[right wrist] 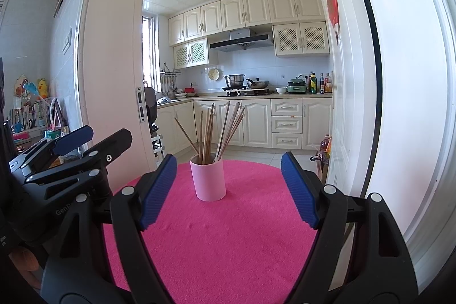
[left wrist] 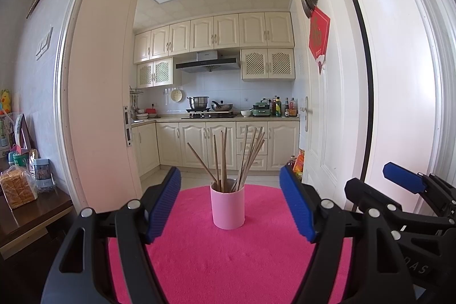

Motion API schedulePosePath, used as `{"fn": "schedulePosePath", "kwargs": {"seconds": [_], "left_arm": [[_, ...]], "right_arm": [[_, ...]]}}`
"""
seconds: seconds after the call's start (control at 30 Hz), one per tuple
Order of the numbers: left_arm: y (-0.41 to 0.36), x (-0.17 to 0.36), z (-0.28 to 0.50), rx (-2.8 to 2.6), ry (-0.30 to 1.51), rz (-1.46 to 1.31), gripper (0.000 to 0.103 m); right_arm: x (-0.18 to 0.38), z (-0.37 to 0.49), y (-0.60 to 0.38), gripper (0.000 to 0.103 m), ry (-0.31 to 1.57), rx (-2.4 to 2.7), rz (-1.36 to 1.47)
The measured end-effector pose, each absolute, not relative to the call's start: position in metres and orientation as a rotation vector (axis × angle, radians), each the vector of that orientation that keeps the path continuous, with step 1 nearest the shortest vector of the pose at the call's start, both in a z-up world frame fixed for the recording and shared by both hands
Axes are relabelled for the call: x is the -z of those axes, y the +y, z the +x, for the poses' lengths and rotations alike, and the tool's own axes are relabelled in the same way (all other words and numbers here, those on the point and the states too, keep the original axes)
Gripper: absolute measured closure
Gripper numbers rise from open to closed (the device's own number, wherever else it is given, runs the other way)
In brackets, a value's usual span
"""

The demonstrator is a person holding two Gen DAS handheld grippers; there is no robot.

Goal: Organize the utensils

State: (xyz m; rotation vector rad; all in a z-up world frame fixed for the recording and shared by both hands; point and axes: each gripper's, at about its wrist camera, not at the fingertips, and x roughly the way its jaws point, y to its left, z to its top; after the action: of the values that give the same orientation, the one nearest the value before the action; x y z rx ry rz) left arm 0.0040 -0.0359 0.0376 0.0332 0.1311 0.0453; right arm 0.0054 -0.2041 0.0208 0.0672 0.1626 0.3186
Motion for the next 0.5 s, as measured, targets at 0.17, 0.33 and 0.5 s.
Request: {"fn": "schedulePosePath", "kwargs": {"seconds": [0.17,0.33,0.5], "left_arm": [[-0.0357,-0.0375,0.0039,-0.045,0.131,0.033,0.032],[-0.0354,-0.0371,0.004,-0.047,0.131,0.034,0.032],[-0.0347,-0.0362,0.0038,-0.049,0.131,0.035,0.032]], "right_arm": [[-0.0199,0.0057,-0.2045,0.028,0.166,-0.319,0.069],[-0.0195,0.006,-0.2047,0.028,0.168,-0.32,0.07],[-0.0183,0.0063,-0.2048,0.028,0.17,-0.319,0.069]]}}
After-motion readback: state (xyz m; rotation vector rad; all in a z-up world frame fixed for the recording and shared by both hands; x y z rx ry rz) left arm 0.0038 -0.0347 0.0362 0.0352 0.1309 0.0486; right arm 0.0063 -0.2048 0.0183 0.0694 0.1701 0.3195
